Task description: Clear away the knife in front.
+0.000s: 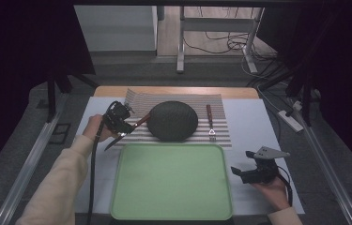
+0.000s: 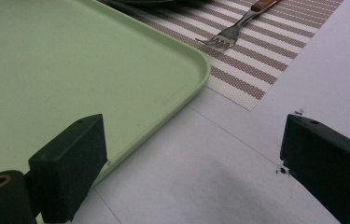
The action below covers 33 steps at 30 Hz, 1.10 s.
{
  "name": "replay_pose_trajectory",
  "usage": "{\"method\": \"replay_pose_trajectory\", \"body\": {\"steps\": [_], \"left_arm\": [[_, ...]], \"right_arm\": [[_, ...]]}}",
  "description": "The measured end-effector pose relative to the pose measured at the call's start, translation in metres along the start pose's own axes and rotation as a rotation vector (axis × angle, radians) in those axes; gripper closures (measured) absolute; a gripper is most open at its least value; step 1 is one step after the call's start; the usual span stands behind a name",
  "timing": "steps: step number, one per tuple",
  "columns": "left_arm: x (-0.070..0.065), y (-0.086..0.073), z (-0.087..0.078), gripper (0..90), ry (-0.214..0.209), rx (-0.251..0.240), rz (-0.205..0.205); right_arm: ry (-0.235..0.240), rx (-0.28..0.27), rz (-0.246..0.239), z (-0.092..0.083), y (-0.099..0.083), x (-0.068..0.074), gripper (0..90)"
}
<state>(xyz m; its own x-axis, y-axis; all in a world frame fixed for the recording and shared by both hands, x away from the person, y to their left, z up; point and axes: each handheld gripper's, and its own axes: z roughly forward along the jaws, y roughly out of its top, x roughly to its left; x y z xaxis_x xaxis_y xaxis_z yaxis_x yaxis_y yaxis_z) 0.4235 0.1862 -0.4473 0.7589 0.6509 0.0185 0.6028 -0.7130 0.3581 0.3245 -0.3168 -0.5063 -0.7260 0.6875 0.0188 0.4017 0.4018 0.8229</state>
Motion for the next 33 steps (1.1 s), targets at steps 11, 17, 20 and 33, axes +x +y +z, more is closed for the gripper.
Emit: {"method": "replay_pose_trajectory", "body": {"steps": [11,17,20,33], "left_arm": [[-0.043,-0.008,0.002,77.7,-0.055,-0.037,0.058],[-0.066,-0.012,0.009,77.7,-0.094,-0.039,0.090],[-0.077,-0.016,0.014,77.7,-0.111,-0.042,0.097],[-0.119,-0.033,0.029,77.8,-0.171,-0.009,0.141]], "right_arm": [[0.002,0.006,-0.002,0.001,0.001,0.000,7.3],[0.001,0.008,-0.001,0.002,0.001,0.001,7.2],[0.002,0.009,-0.001,0.002,0.001,0.001,7.2],[0.003,0.011,-0.001,0.002,0.001,0.001,7.2]]}}
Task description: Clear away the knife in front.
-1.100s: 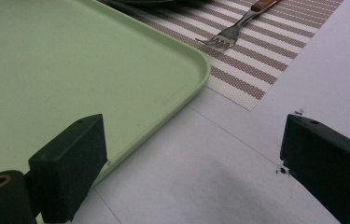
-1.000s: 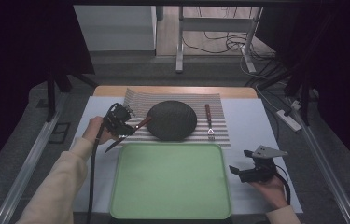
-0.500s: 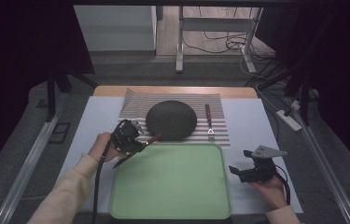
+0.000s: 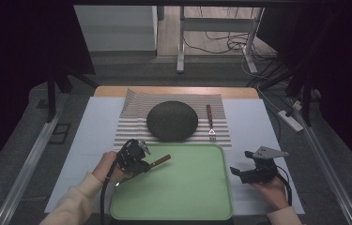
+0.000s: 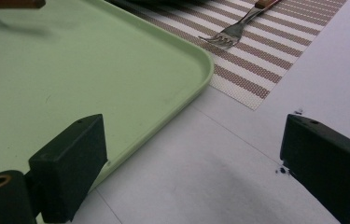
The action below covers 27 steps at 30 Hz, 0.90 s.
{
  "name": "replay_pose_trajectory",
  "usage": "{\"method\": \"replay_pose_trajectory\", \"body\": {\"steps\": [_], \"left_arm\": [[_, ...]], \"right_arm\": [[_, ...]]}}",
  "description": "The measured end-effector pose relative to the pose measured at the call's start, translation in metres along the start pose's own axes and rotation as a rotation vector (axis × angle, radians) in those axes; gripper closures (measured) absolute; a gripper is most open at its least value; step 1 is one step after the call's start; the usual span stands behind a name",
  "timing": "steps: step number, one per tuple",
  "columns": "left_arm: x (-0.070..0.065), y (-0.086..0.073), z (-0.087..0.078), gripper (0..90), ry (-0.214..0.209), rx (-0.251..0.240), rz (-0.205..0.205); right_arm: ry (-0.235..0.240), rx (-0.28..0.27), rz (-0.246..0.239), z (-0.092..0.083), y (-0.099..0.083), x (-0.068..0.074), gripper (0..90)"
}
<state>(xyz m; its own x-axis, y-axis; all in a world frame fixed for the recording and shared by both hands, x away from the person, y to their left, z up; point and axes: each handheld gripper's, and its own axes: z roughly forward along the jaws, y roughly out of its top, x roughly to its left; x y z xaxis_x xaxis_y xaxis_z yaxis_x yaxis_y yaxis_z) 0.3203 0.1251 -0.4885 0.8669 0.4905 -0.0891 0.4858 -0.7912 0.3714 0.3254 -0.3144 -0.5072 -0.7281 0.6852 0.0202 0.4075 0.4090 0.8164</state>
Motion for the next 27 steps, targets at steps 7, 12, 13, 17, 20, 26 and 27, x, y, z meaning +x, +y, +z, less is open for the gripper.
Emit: {"method": "replay_pose_trajectory", "body": {"steps": [7,12,13,17,20,26,27], "left_arm": [[-0.020,0.000,0.015,77.7,-0.029,0.032,0.043],[-0.026,-0.005,0.018,77.7,-0.032,0.035,0.044],[-0.026,-0.005,0.018,77.6,-0.029,0.029,0.043],[-0.024,-0.003,0.014,63.6,-0.001,-0.034,0.022],[-0.024,0.003,0.009,63.9,-0.003,-0.101,0.033],[-0.030,0.024,0.016,88.7,-0.056,-0.152,0.089],[-0.032,0.028,0.019,88.8,-0.064,-0.140,0.103]], "right_arm": [[0.001,0.003,0.000,0.000,0.000,0.000,7.2],[0.001,0.003,0.000,0.000,0.000,0.000,7.2],[0.000,0.004,0.000,0.000,0.000,0.000,7.2],[0.000,0.003,-0.002,0.000,0.000,0.000,7.2],[-0.002,0.002,0.000,-0.001,0.000,0.000,7.2],[-0.004,0.004,-0.002,-0.001,0.000,0.000,7.2],[-0.004,0.004,-0.002,-0.001,0.000,0.001,7.2]]}}
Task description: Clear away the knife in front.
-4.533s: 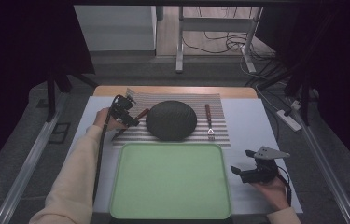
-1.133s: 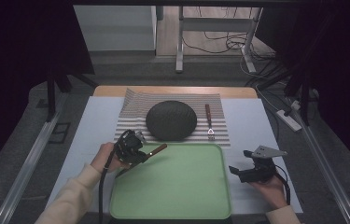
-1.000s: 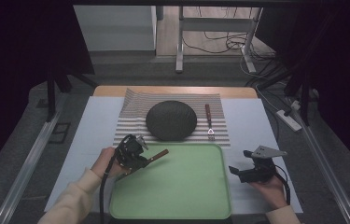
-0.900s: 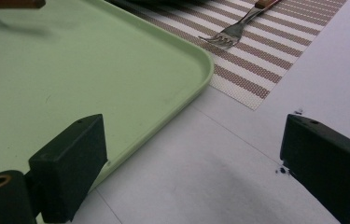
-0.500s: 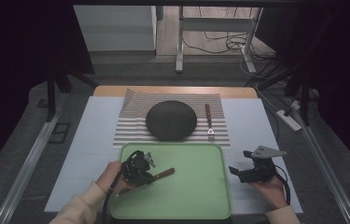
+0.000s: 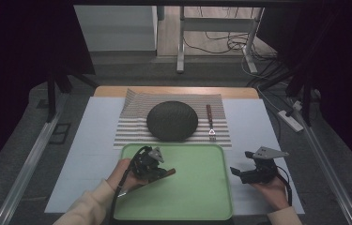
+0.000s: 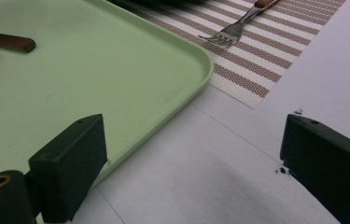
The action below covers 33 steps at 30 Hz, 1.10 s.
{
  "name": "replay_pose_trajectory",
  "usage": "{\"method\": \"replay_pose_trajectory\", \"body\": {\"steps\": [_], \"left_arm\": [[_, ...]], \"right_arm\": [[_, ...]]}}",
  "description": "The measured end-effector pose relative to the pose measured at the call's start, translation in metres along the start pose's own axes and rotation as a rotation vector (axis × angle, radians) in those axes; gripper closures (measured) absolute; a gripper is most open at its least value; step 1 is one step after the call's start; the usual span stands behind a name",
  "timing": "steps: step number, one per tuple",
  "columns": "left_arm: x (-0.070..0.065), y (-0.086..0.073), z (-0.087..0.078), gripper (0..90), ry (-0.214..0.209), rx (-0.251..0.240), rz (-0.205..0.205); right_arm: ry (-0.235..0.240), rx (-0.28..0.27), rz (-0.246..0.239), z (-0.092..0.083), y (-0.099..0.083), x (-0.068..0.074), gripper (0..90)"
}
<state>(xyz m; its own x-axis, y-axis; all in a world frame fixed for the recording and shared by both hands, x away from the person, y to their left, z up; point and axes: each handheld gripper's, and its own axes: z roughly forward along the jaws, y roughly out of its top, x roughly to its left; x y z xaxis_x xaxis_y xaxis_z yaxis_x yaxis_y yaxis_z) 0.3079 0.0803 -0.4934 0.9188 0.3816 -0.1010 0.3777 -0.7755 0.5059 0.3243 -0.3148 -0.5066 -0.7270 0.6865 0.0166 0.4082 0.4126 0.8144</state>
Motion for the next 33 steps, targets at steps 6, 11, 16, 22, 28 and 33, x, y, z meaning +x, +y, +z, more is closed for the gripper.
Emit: {"method": "replay_pose_trajectory", "body": {"steps": [6,11,16,22,28,33], "left_arm": [[-0.002,0.014,0.020,88.8,-0.028,0.018,0.031],[0.001,0.018,0.031,88.8,-0.011,0.041,0.021],[0.007,0.020,0.032,88.9,0.019,0.028,0.002],[0.022,0.018,0.028,88.9,0.064,0.024,-0.035],[0.040,0.008,0.021,88.8,0.087,0.014,-0.094],[0.054,-0.004,0.013,88.8,0.121,0.009,-0.143]], "right_arm": [[0.000,-0.001,0.001,0.000,0.000,0.000,7.2],[-0.003,0.000,0.000,-0.001,-0.001,0.000,7.2],[-0.004,0.004,-0.002,-0.001,-0.001,0.001,7.2],[-0.007,0.006,-0.001,-0.001,-0.001,0.001,7.2],[-0.009,0.010,0.001,-0.001,-0.002,0.000,7.2],[-0.010,0.011,-0.001,-0.001,-0.002,0.000,7.2]]}}
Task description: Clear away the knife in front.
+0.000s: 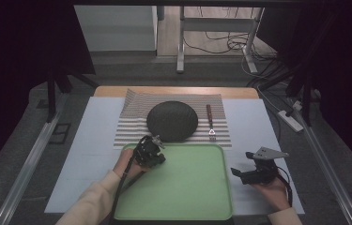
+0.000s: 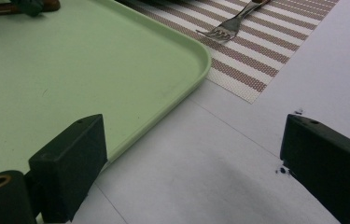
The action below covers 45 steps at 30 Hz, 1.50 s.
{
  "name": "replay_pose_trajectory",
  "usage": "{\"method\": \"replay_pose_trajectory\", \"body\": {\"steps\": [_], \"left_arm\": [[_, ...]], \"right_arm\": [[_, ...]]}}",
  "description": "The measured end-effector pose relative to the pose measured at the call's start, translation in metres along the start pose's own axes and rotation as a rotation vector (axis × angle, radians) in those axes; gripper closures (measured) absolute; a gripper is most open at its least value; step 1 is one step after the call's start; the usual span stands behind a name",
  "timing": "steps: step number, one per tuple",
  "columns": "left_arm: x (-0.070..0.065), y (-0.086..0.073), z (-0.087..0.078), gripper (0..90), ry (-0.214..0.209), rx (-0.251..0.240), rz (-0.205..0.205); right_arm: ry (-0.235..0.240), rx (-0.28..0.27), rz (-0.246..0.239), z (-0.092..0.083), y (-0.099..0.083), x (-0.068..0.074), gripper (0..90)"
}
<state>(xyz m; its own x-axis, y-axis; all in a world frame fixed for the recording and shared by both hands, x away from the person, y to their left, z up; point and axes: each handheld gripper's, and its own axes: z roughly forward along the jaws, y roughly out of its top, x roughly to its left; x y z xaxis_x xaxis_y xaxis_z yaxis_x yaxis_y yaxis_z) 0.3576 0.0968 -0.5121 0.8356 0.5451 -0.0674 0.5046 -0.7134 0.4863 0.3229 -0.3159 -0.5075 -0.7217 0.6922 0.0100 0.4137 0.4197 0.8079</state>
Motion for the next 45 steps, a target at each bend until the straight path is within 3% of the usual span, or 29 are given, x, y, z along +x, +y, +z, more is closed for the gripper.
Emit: {"method": "replay_pose_trajectory", "body": {"steps": [3,6,15,29,39,45], "left_arm": [[0.011,-0.007,-0.003,88.8,0.026,-0.003,-0.034],[0.022,-0.015,-0.006,88.8,0.026,-0.022,-0.088],[0.036,-0.030,-0.015,88.8,0.059,-0.019,-0.149],[0.041,-0.059,-0.029,88.9,0.101,-0.022,-0.222],[0.041,-0.078,-0.038,88.9,0.103,-0.041,-0.269],[0.038,-0.078,-0.040,88.9,0.114,-0.065,-0.268]], "right_arm": [[-0.001,0.001,0.000,0.000,0.000,0.000,7.2],[-0.001,0.003,0.000,0.000,0.000,0.000,7.2],[0.001,0.004,-0.001,0.000,0.000,0.000,7.2],[-0.003,0.006,-0.002,0.000,0.000,0.001,7.2],[-0.003,0.010,0.000,0.000,-0.001,0.000,7.2],[-0.004,0.006,-0.003,0.000,0.000,0.001,7.2]]}}
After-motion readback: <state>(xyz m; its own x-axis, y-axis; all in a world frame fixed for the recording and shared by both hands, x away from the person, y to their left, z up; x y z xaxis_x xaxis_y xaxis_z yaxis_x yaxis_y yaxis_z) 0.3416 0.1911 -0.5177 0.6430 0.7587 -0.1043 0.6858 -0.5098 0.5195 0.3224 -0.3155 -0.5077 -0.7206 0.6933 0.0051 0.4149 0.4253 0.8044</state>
